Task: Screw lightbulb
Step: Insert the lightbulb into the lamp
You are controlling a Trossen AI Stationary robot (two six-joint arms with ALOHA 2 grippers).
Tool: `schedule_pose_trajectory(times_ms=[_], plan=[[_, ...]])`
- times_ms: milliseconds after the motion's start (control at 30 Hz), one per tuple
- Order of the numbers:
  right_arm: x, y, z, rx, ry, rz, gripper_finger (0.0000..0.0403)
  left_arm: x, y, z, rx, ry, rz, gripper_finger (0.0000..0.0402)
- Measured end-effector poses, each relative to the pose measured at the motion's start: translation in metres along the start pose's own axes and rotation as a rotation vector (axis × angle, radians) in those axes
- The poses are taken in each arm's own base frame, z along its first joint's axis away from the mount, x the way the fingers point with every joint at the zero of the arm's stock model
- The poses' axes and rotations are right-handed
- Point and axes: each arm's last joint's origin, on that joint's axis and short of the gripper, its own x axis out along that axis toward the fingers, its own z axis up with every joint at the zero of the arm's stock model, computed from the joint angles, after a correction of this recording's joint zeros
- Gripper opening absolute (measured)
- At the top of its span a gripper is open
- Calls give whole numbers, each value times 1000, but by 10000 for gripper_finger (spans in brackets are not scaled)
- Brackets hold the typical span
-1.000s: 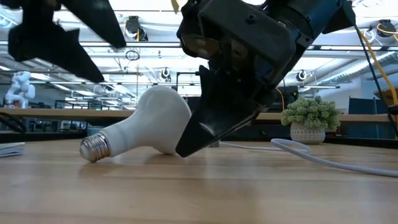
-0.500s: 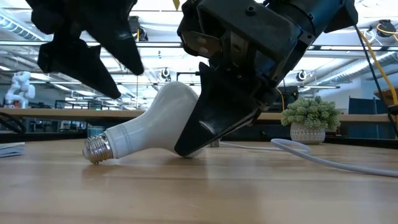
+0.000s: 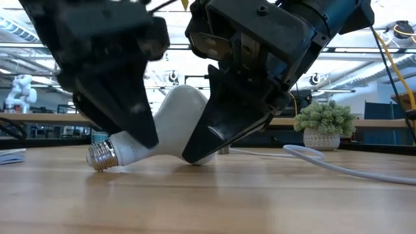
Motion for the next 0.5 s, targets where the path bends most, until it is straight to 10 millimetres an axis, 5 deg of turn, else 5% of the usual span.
schedule_pose_trajectory(times_ms=[500], plan=[[0,1,0,4,7,16,0,8,10,12,0,42,-5,194]])
